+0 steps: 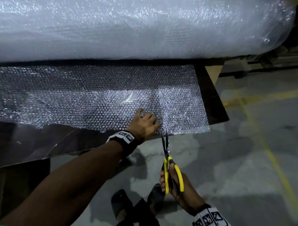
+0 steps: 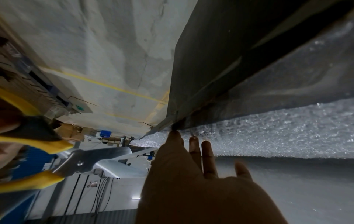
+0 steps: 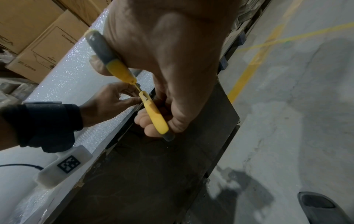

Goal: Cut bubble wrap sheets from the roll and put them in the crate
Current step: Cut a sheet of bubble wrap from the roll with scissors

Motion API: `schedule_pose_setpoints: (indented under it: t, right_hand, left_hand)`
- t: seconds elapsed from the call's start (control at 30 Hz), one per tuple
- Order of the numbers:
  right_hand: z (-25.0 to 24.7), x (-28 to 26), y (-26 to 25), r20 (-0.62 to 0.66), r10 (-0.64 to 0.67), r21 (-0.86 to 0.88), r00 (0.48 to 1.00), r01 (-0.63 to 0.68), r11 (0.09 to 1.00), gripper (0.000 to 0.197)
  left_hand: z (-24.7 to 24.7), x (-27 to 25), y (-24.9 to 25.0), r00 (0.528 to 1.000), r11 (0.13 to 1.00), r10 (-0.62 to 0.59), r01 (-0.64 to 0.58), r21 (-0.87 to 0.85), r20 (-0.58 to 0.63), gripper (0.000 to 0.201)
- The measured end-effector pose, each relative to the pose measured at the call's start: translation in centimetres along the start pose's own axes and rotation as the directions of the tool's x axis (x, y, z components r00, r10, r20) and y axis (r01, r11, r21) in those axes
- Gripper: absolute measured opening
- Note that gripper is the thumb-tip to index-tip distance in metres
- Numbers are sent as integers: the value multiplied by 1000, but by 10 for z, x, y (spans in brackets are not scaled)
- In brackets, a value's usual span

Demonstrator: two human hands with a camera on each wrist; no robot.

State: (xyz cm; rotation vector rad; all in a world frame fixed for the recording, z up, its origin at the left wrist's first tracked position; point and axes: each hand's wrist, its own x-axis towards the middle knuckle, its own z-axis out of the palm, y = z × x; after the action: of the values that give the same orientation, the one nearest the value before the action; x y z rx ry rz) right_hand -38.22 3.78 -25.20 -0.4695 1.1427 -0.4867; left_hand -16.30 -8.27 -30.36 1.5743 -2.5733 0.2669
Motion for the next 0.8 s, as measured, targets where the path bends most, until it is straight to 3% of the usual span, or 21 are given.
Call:
schedule_pose_setpoints:
  t: [0.1,0.27,0.47,0.8]
  right_hand:
    - [0,-3,1,7,12,-8,1000,-12,1000,50]
    - [3,-2,2,-14,33,-15,999,-33,999,53]
    - [1,3,1,-7,46,-6,999,-46,999,54]
    - [6,16,-3,-29,74,15,997,-73,997,53]
  left_hand:
    - [1,2,-2,1000,1000,16,-16,19,-24,20]
    - [6,3,-1,999,1000,17,-17,11,-50,11]
    - [5,4,-2,999,999,-12,10,-37,-50,16]
    - [-7,6,0,996,997,-48,52,-55,75,17]
